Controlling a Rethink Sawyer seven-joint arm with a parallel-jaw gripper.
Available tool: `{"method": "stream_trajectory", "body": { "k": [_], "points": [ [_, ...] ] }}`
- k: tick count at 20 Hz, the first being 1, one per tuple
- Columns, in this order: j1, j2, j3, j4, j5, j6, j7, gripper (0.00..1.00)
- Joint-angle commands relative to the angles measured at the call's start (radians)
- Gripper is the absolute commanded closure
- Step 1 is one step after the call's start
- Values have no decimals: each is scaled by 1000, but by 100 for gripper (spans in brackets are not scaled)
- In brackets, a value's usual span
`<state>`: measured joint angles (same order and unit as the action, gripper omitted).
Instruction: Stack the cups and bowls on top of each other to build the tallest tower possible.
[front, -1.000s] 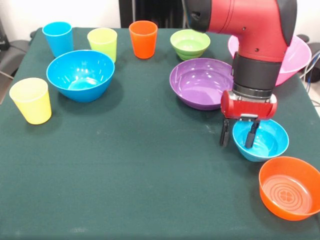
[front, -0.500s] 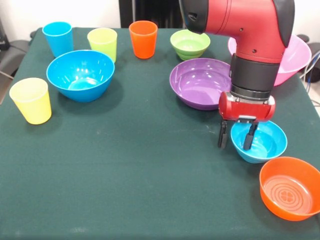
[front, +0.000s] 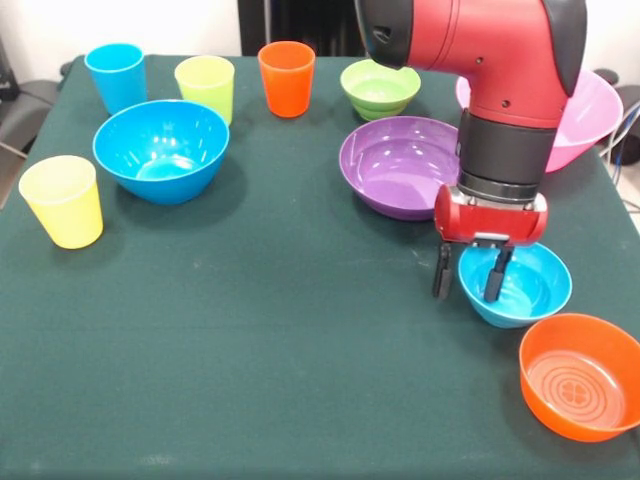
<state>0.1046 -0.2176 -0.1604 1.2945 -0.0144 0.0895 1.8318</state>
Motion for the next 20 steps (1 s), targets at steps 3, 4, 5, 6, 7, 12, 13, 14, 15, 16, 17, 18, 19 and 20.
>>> {"method": "stream_trajectory", "body": {
  "k": [3,4,5,6,7,12,13,14,15,16,17,18,19,20],
  "points": [
    [-63,114,67,-20,-64,37,36,0],
    [-67,113,68,-22,-67,39,31,0],
    [-71,112,70,-24,-71,42,26,0],
    [-76,111,72,-26,-74,44,21,0],
    [-80,110,72,-27,-78,44,16,0],
    [-106,103,86,-30,-100,51,-13,0],
    [-112,101,91,-32,-105,54,-19,0],
    [-116,100,93,-33,-110,56,-23,0],
    [-120,99,95,-34,-115,57,-27,0],
    [-125,97,97,-36,-121,60,-30,0],
    [-129,96,100,-39,-125,62,-33,0],
    [-132,97,100,-43,-129,63,-34,0],
    [-133,99,100,-48,-133,63,-34,0],
    [-137,101,101,-54,-138,62,-36,0]
  ]
}}
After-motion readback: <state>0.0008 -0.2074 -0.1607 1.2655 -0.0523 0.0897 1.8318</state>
